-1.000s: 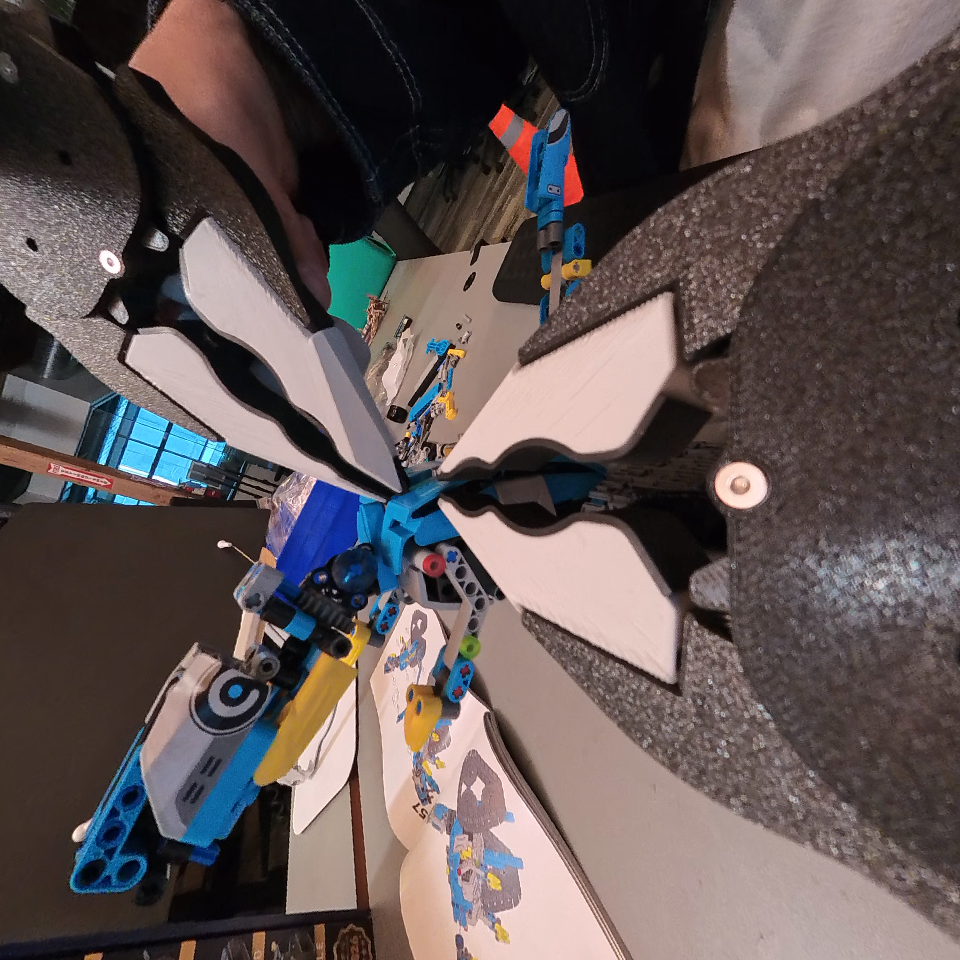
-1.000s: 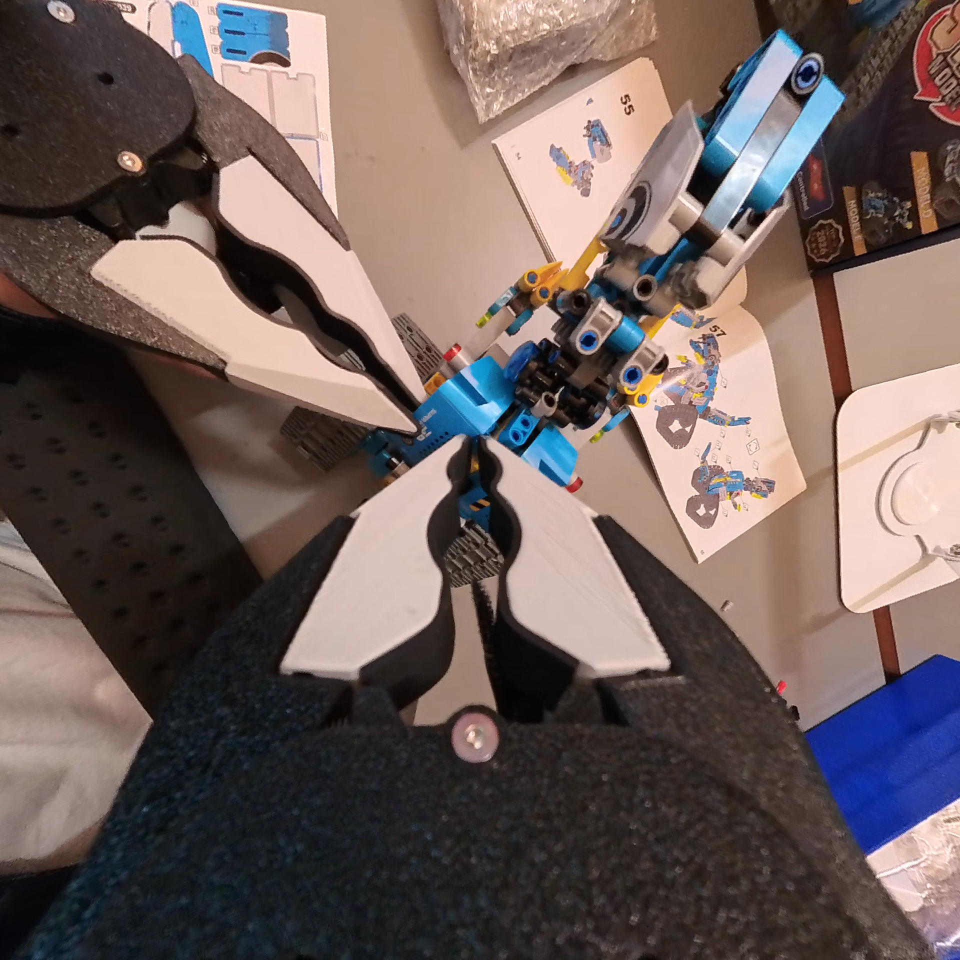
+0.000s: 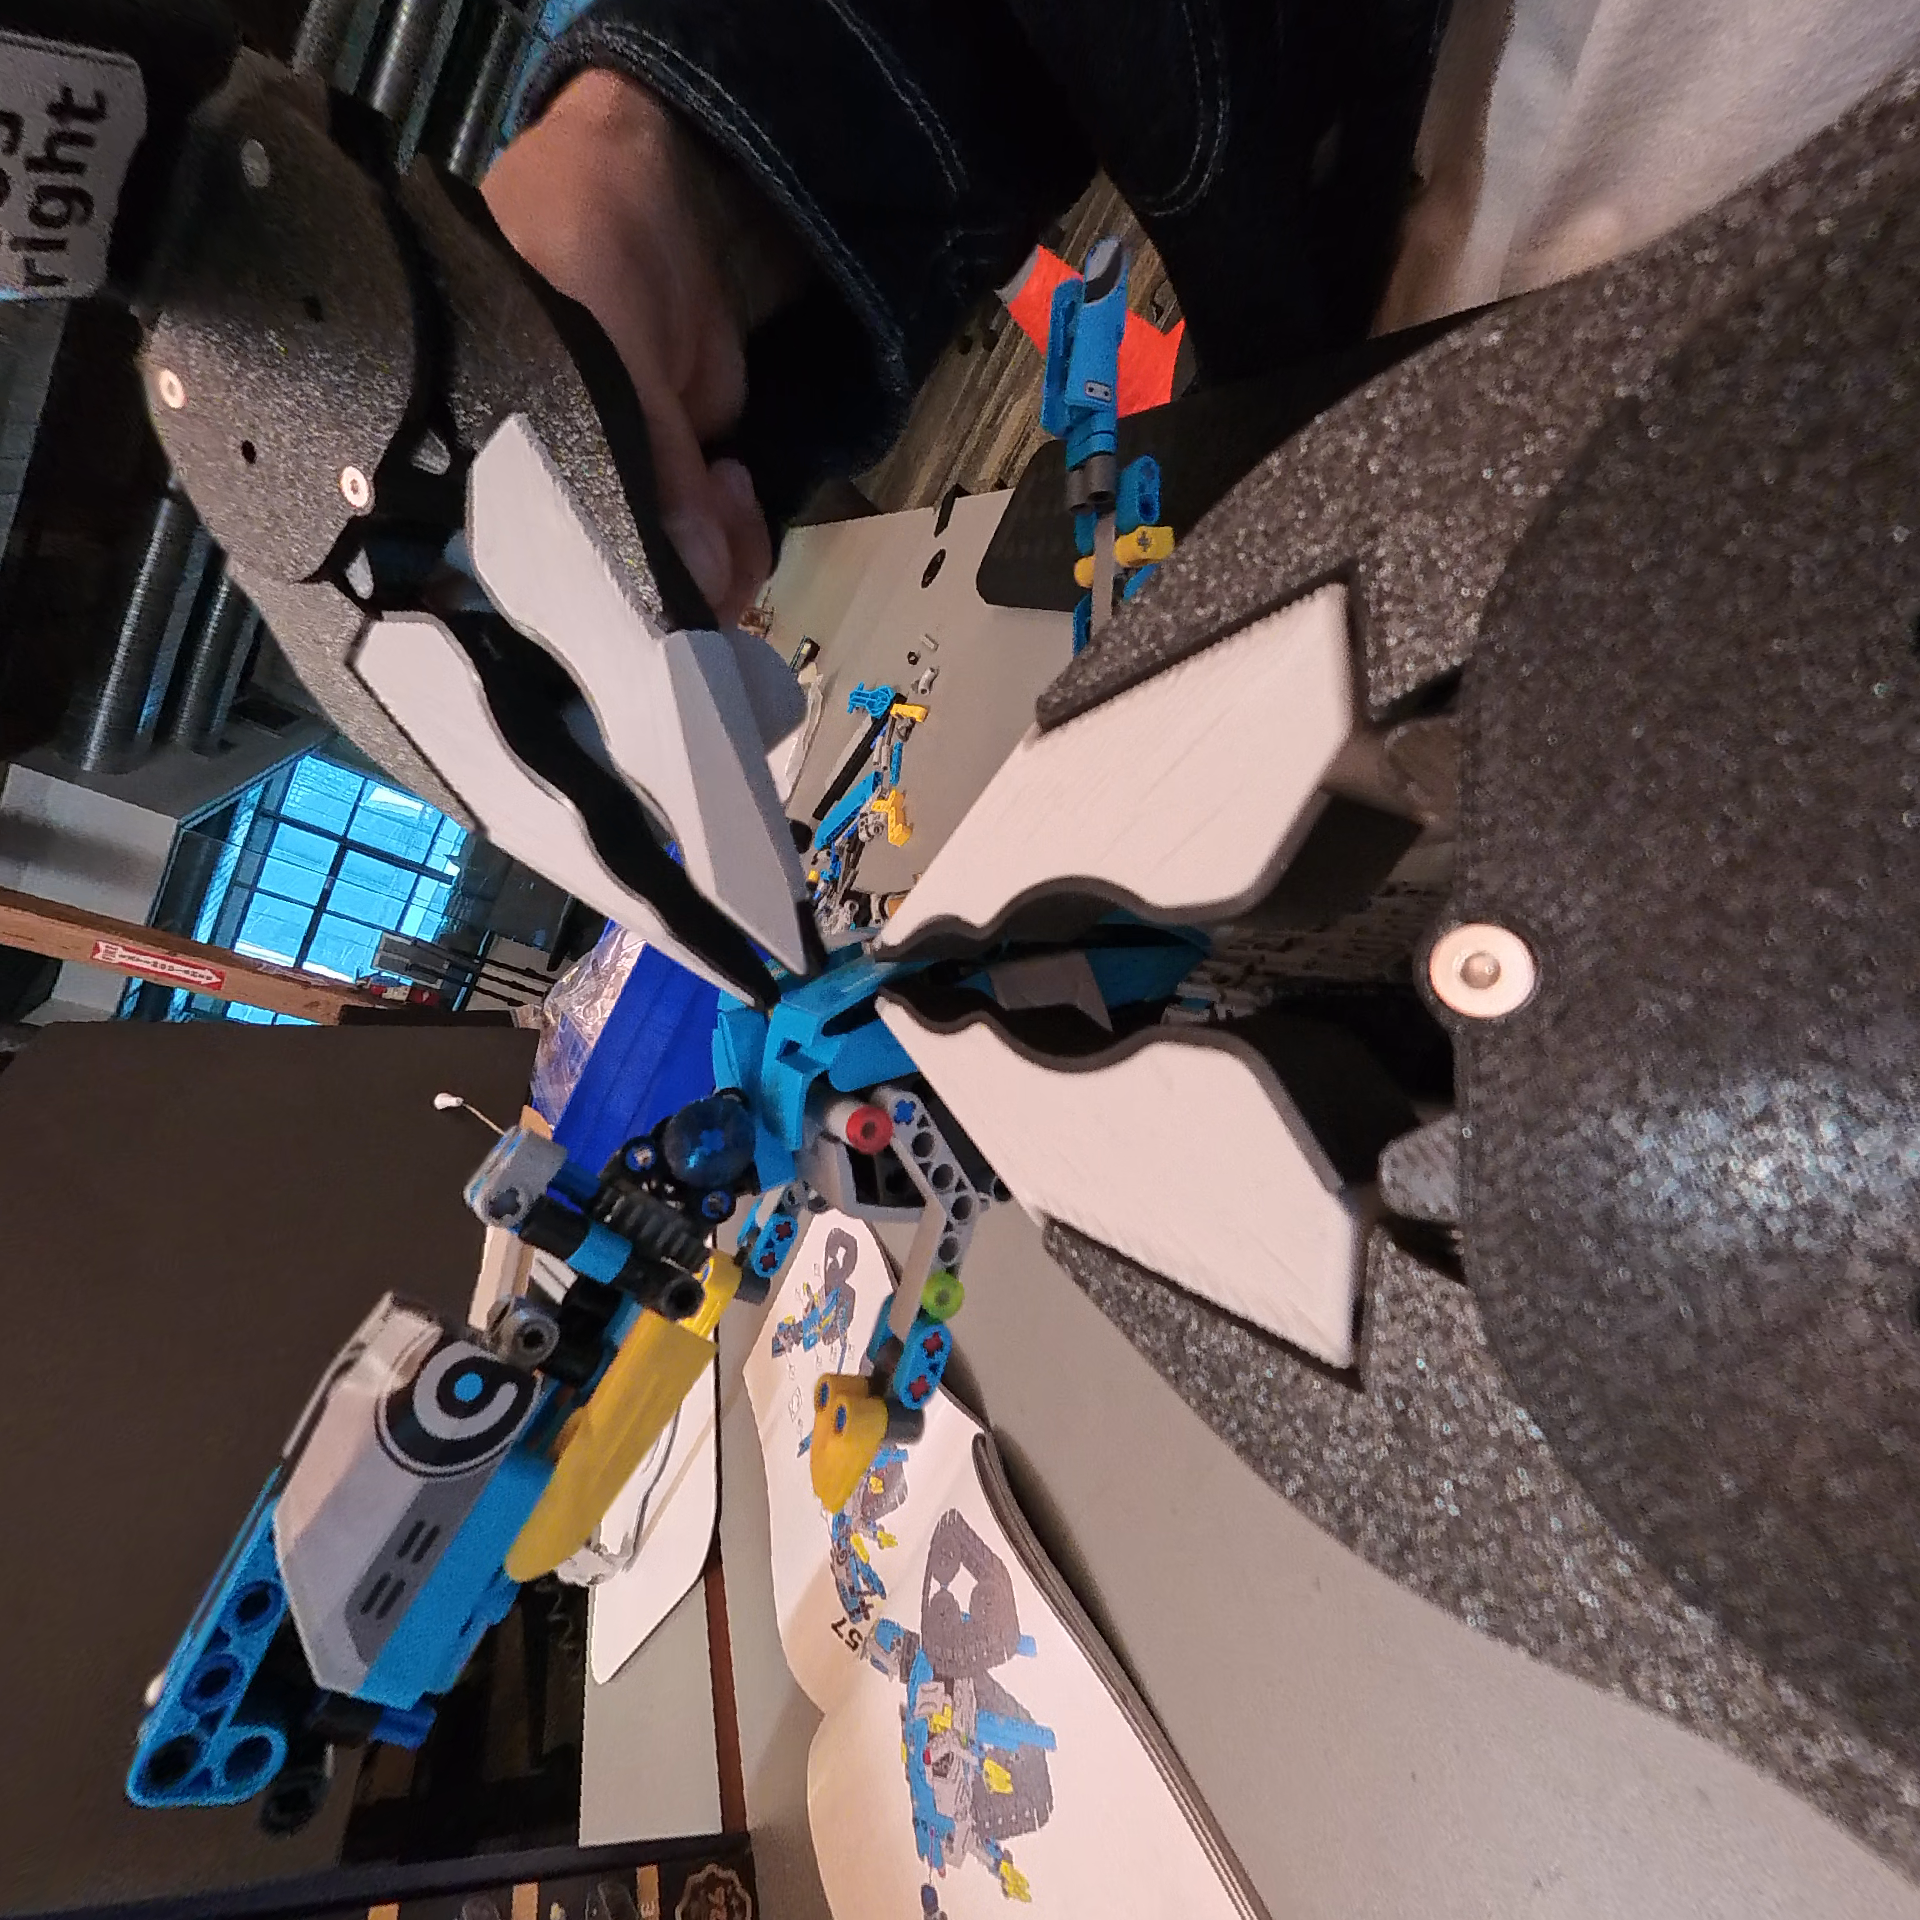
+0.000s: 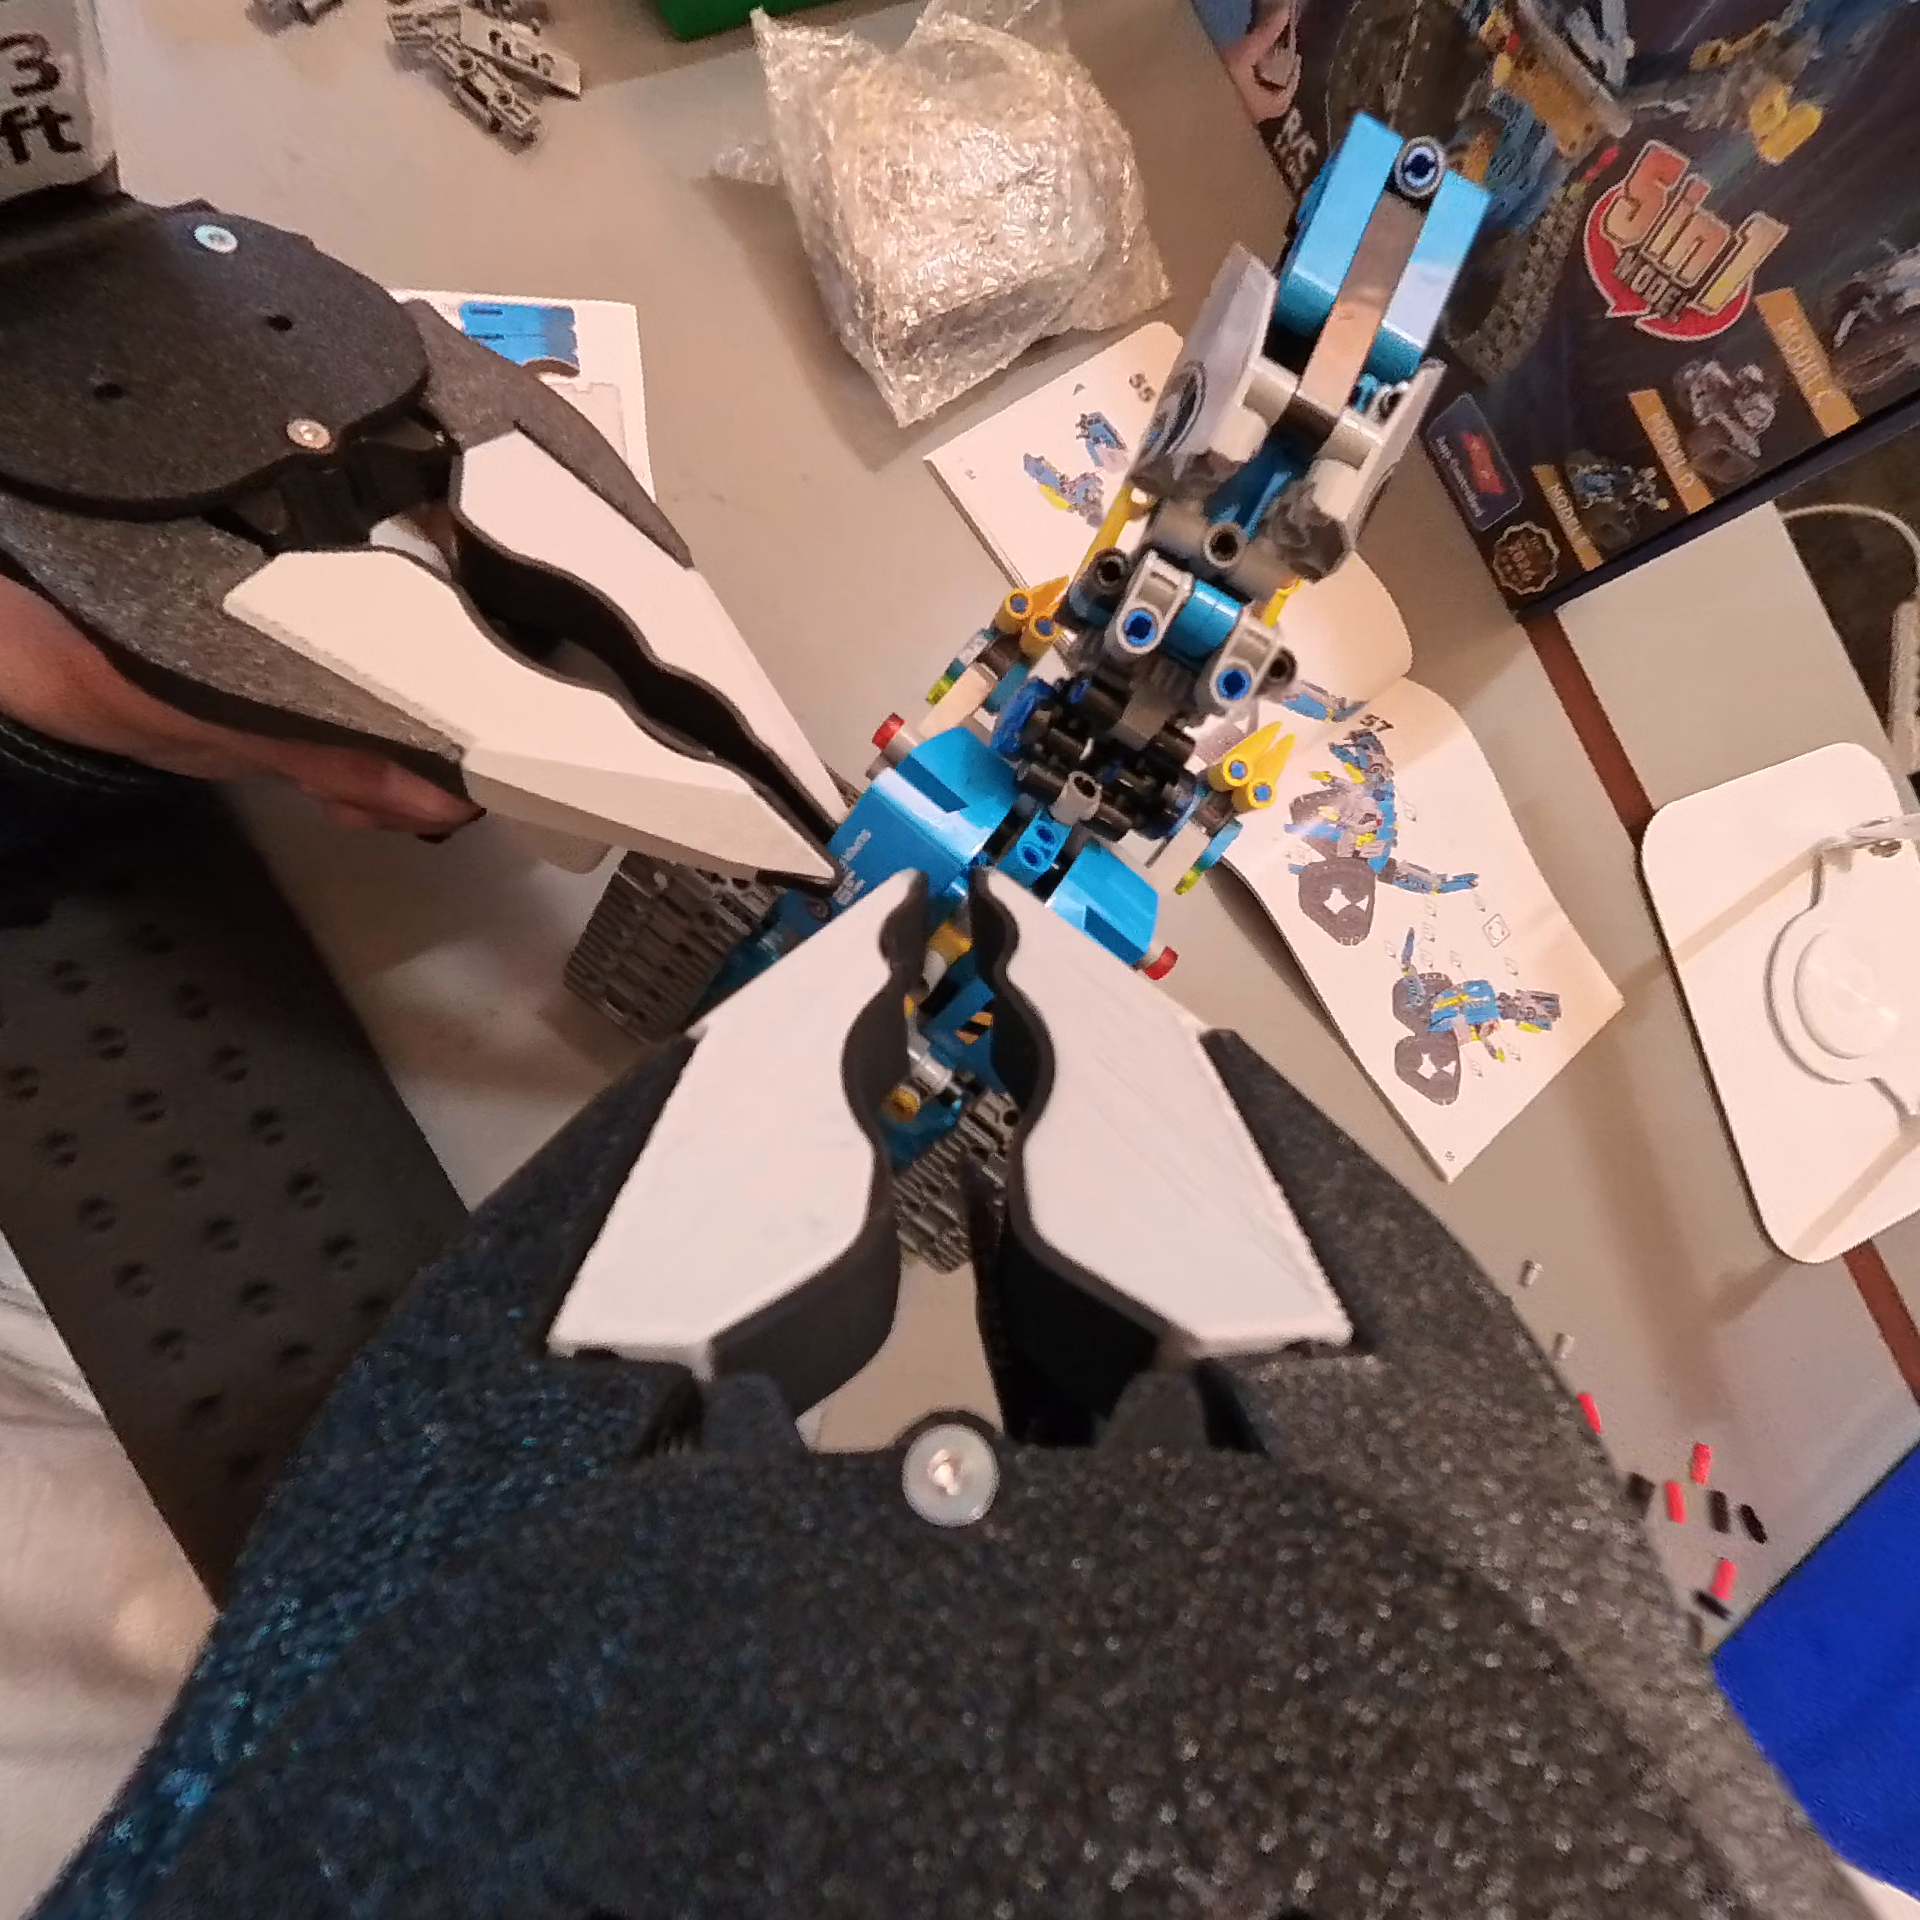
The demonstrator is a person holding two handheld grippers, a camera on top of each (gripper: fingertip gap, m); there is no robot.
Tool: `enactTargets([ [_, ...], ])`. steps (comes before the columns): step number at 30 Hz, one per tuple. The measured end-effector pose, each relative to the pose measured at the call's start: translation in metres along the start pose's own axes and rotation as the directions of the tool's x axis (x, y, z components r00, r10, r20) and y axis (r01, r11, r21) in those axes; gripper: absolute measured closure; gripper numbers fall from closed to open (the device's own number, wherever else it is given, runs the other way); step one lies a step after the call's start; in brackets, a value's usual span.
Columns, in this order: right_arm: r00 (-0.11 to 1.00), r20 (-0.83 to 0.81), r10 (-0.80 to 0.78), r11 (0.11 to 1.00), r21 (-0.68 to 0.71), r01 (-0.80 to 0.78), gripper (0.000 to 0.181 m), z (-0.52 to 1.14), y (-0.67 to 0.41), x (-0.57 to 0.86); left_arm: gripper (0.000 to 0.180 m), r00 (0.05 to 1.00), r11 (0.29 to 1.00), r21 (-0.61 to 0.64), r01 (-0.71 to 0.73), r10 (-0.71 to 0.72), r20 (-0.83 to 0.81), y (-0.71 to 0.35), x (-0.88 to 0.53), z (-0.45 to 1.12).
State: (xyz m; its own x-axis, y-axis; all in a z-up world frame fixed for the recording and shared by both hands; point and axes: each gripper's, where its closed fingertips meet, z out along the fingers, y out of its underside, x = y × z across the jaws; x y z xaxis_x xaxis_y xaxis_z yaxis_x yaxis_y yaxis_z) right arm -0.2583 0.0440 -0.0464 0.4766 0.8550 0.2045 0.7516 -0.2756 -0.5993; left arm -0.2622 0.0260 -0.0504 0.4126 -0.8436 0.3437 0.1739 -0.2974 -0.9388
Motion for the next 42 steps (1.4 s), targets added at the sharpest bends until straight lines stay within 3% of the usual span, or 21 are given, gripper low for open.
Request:
enactTargets([
  [12,0.998,-0.019,0.063,0.996,0.062,-0.062,0.181,0.002,-0.002,0.001,0.179,1.000,1.000,-0.001,0.004,-0.004,0.006,0.000,-0.001,0.000],
  [24,0.999,-0.029,0.027,0.997,0.068,-0.025,0.181,0.002,-0.002,0.001,0.179,1.000,1.000,0.001,0.009,-0.009,0.006,0.000,-0.002,0.000],
  [28,1.000,0.007,0.028,0.997,0.071,-0.028,0.181,0.001,0.000,-0.003,0.179,1.000,1.000,0.000,0.006,-0.006,0.000,0.000,-0.001,0.000],
  [30,0.994,0.105,0.040,0.996,0.076,-0.048,0.181,0.002,0.000,-0.019,0.179,1.000,1.000,0.000,0.004,-0.004,0.002,0.000,-0.001,0.000],
  [32,1.000,0.020,0.016,0.997,0.069,-0.017,0.181,-0.001,0.004,-0.007,0.179,1.000,1.000,0.001,0.005,-0.005,0.000,0.000,-0.001,0.000],
  [35,0.995,0.057,0.084,0.980,0.176,-0.093,0.181,-0.015,-0.009,-0.005,0.179,1.000,1.000,0.001,0.003,-0.003,-0.001,0.000,0.000,0.000],
  [38,0.998,-0.051,0.046,0.983,0.180,-0.036,0.181,-0.010,-0.002,0.004,0.179,1.000,1.000,0.000,0.003,-0.003,-0.003,0.000,0.000,0.000],
  [42,0.996,0.010,0.086,0.964,0.252,-0.086,0.175,-0.008,-0.005,-0.003,0.178,1.000,1.000,0.000,-0.001,0.001,-0.003,0.000,0.001,0.000],
])
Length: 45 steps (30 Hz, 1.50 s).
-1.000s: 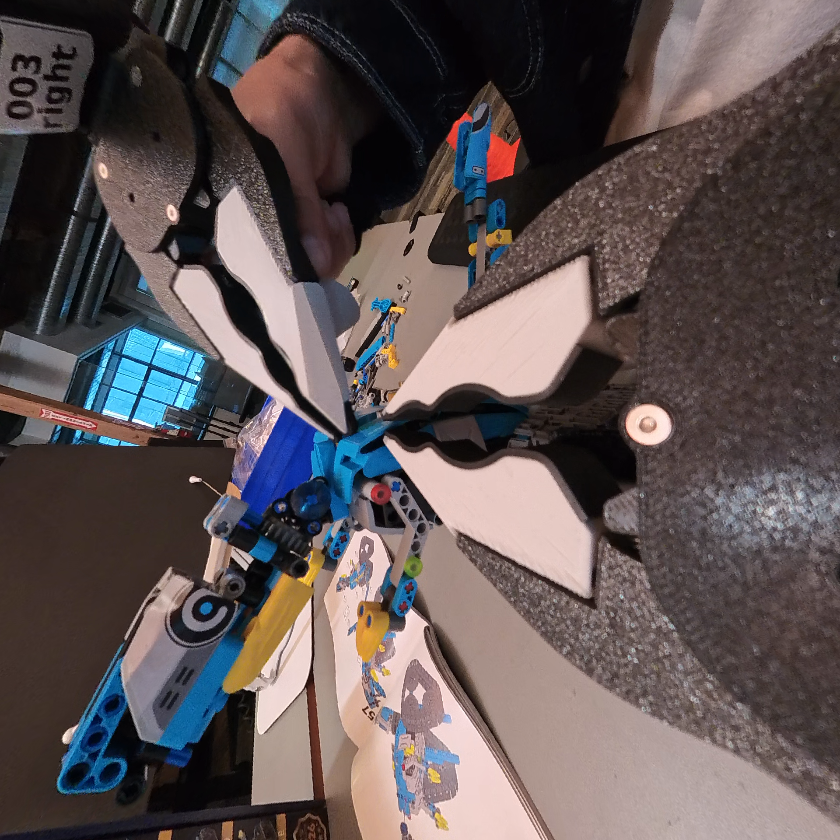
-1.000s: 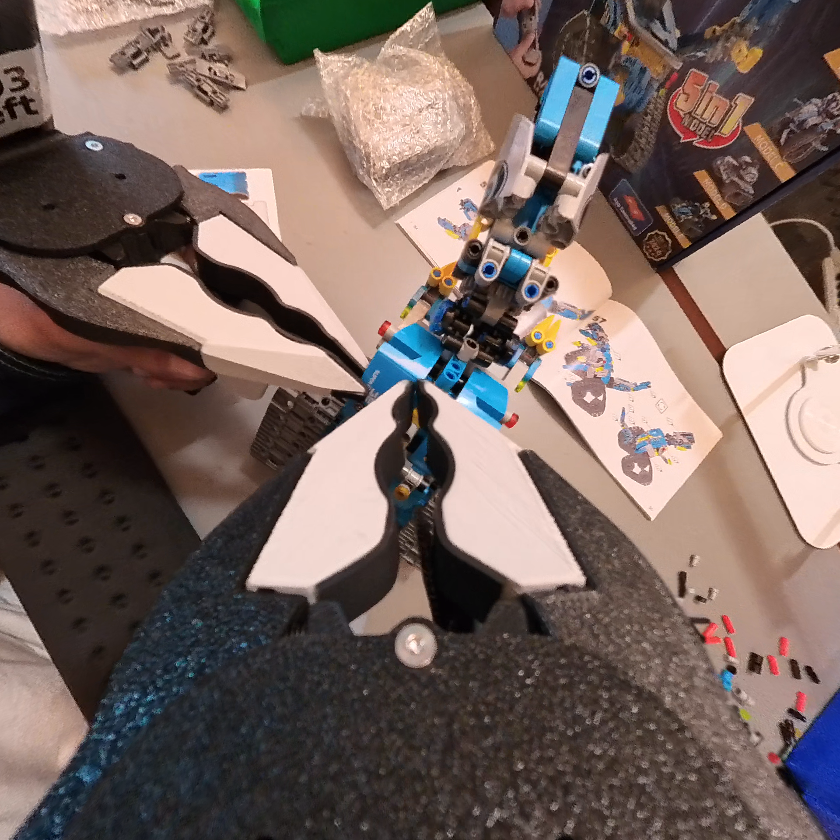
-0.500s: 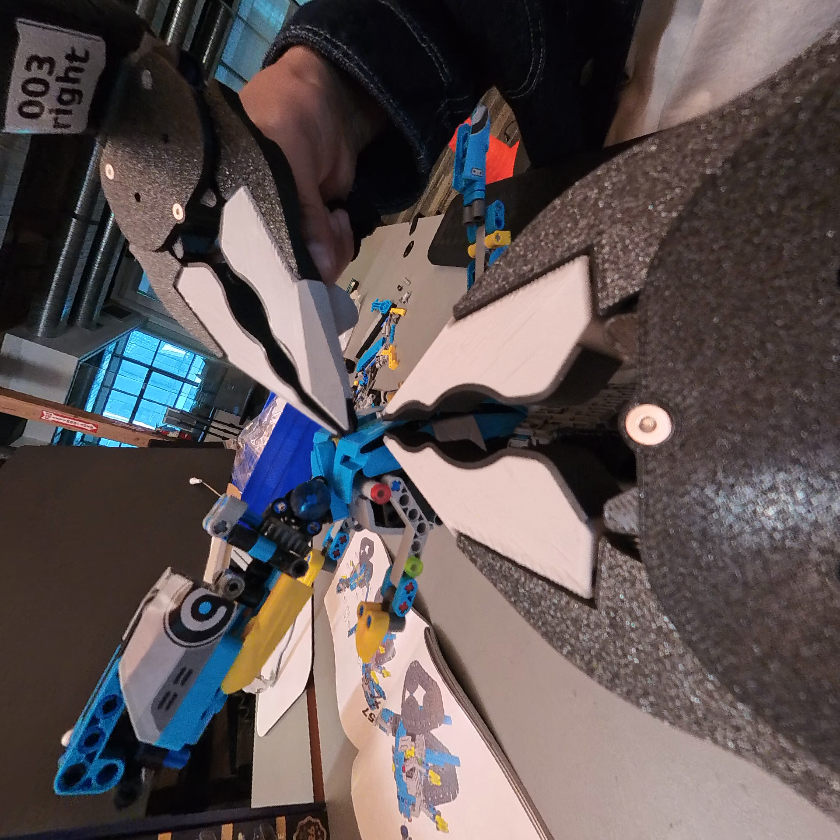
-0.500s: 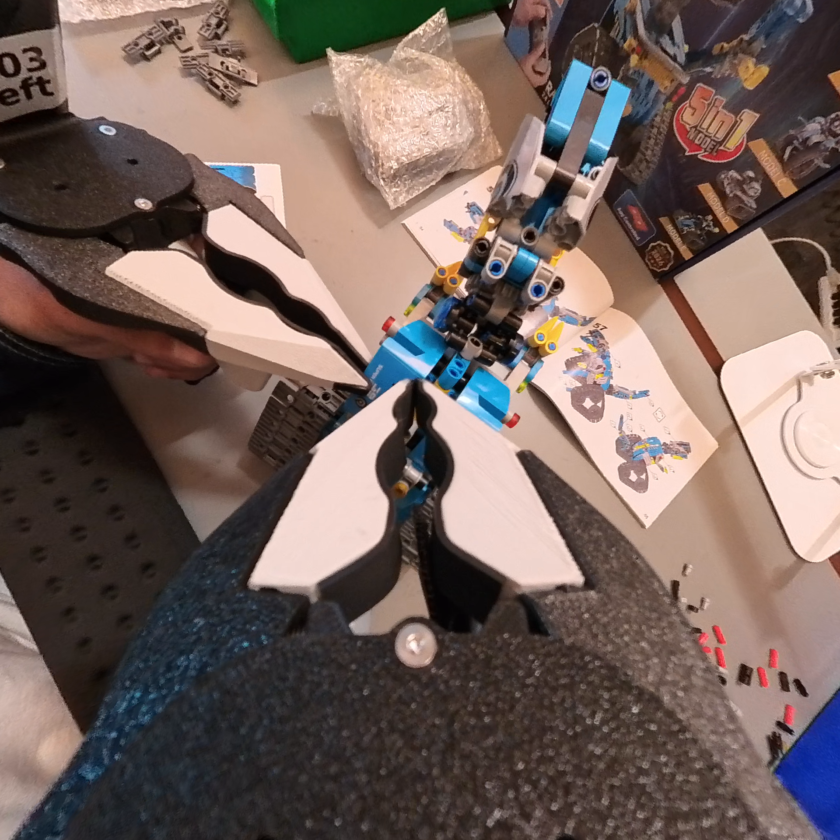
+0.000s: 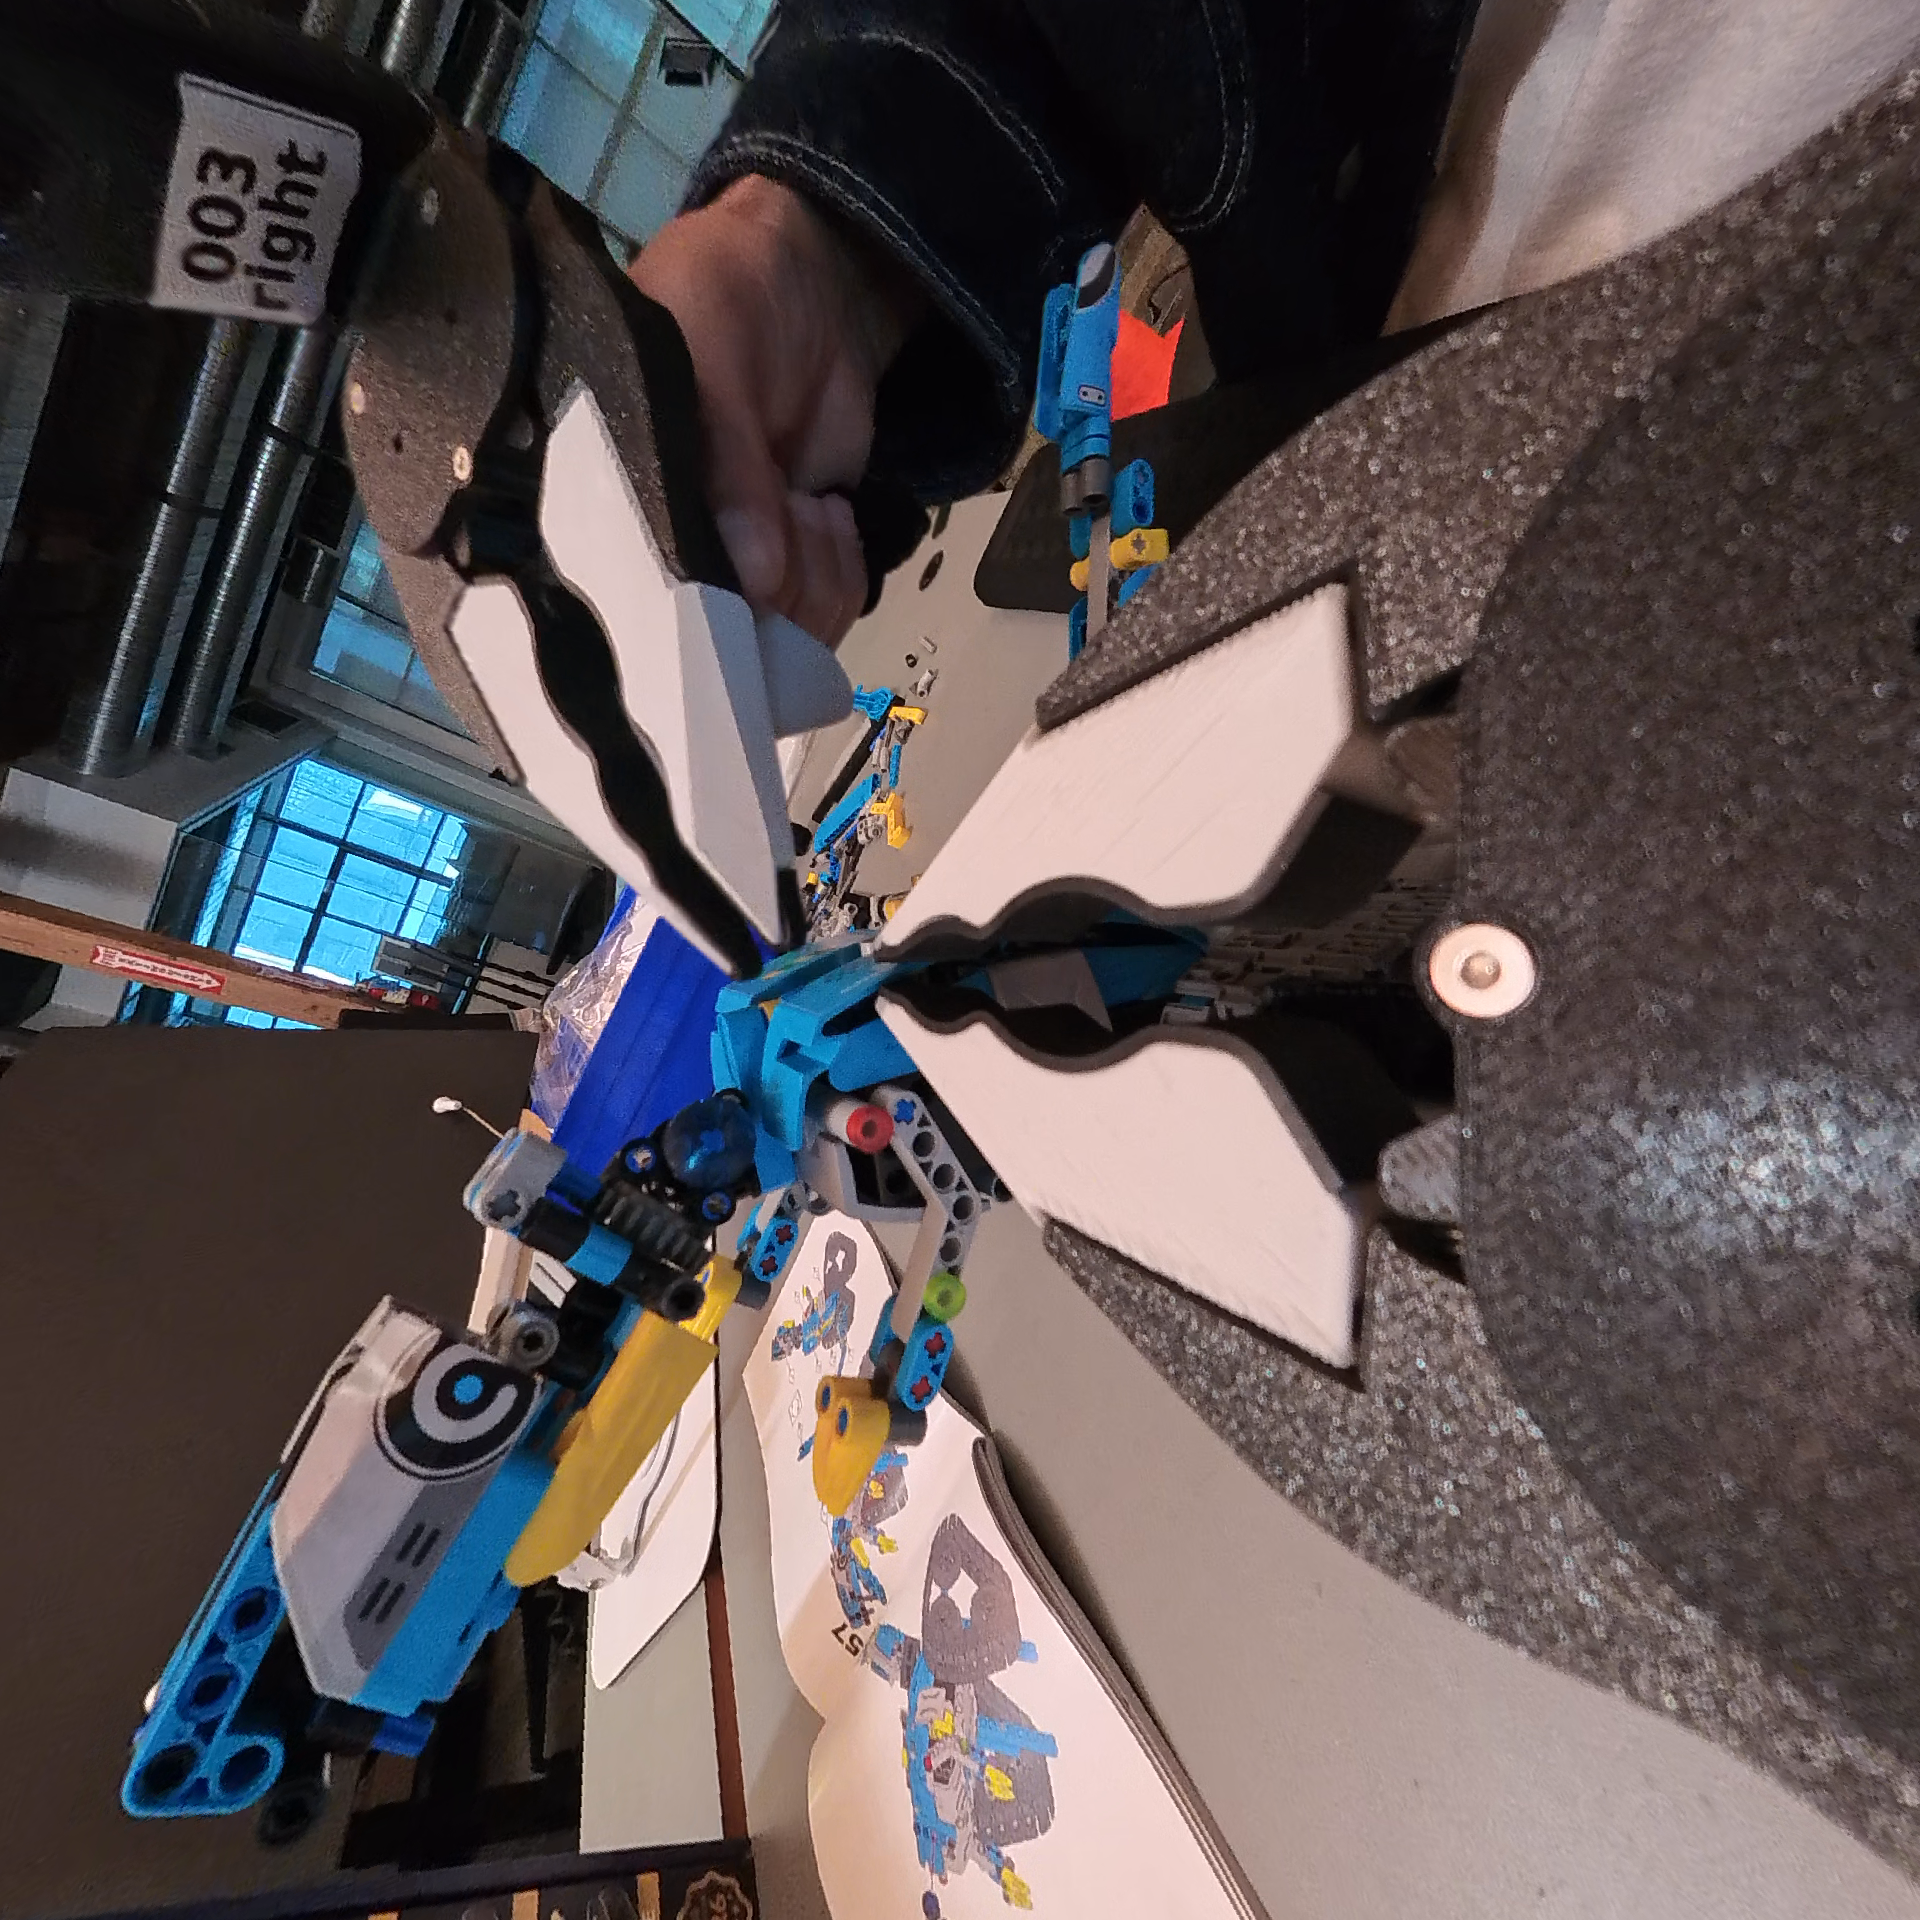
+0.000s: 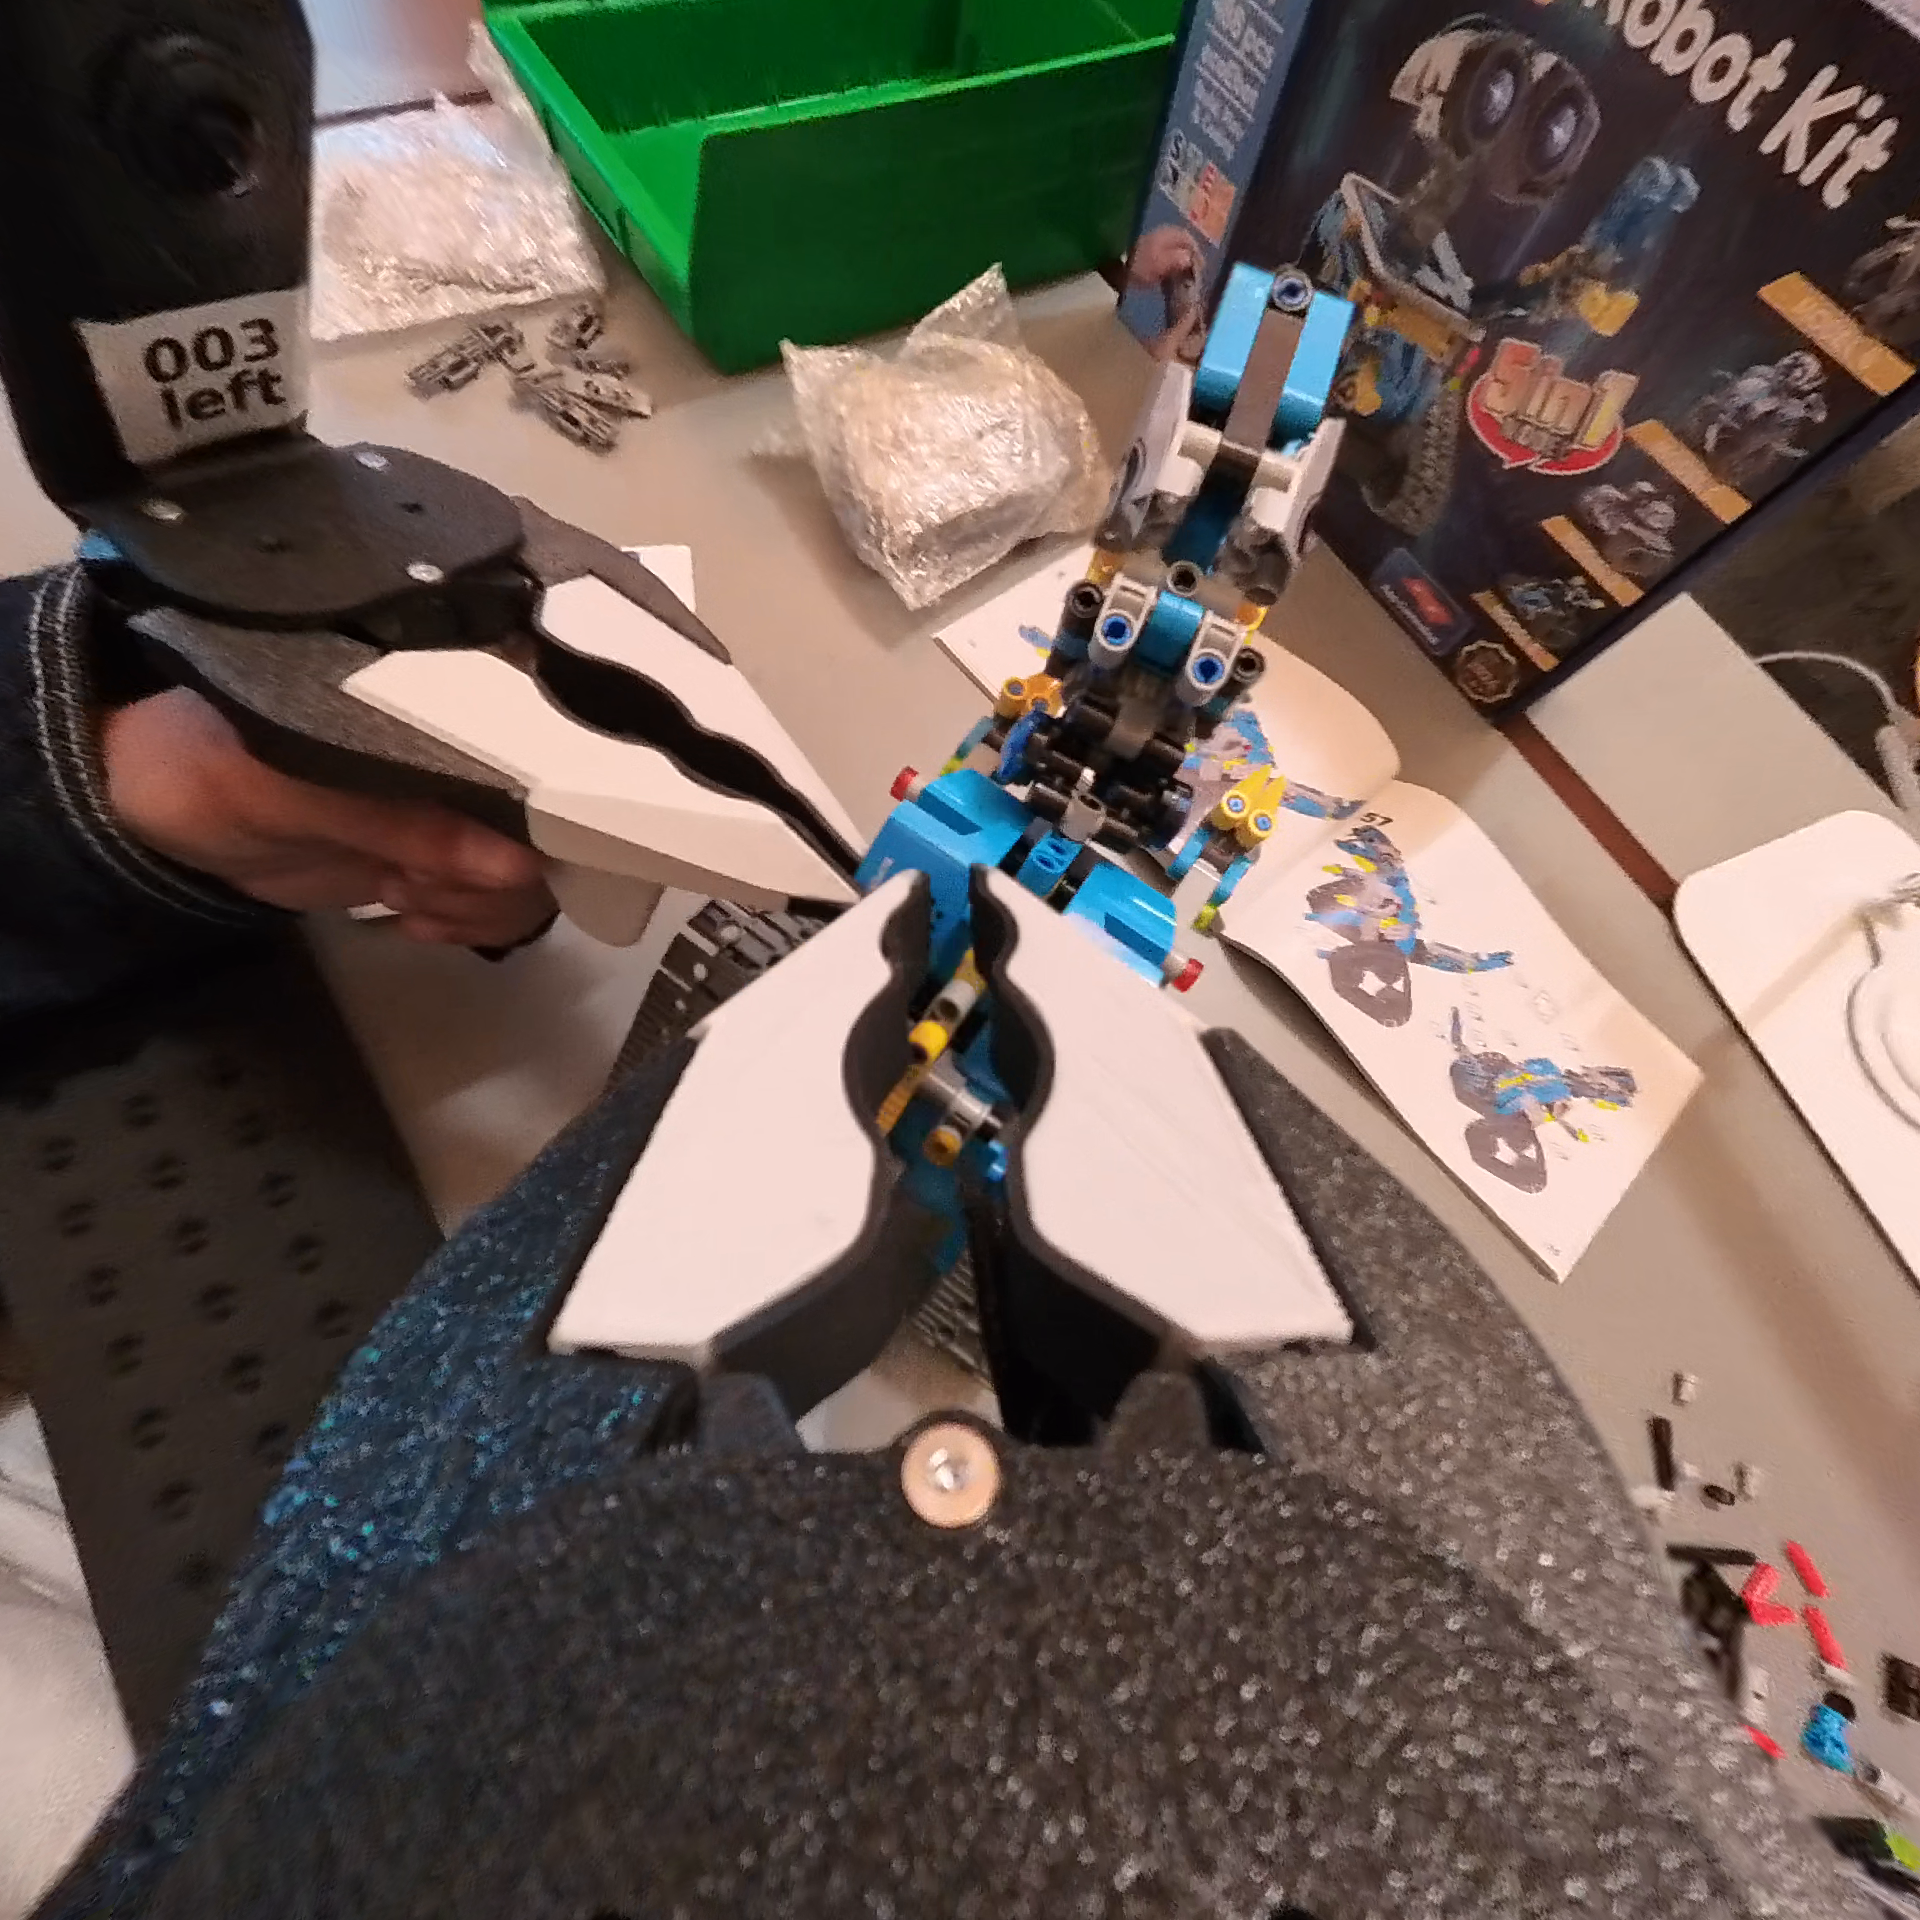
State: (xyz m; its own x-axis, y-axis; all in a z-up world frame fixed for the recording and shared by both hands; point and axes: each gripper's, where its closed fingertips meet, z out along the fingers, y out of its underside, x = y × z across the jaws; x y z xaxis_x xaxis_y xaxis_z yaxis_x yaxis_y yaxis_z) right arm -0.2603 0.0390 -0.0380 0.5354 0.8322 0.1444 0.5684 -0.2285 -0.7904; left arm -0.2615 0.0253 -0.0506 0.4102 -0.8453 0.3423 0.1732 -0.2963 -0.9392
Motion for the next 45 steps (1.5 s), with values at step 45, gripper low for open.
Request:
enactTargets([
  [45,0.983,-0.118,-0.140,0.985,-0.117,0.127,0.178,0.007,0.005,0.003,0.179,1.000,1.000,-0.003,-0.007,0.007,0.004,0.001,0.000,0.000],
])
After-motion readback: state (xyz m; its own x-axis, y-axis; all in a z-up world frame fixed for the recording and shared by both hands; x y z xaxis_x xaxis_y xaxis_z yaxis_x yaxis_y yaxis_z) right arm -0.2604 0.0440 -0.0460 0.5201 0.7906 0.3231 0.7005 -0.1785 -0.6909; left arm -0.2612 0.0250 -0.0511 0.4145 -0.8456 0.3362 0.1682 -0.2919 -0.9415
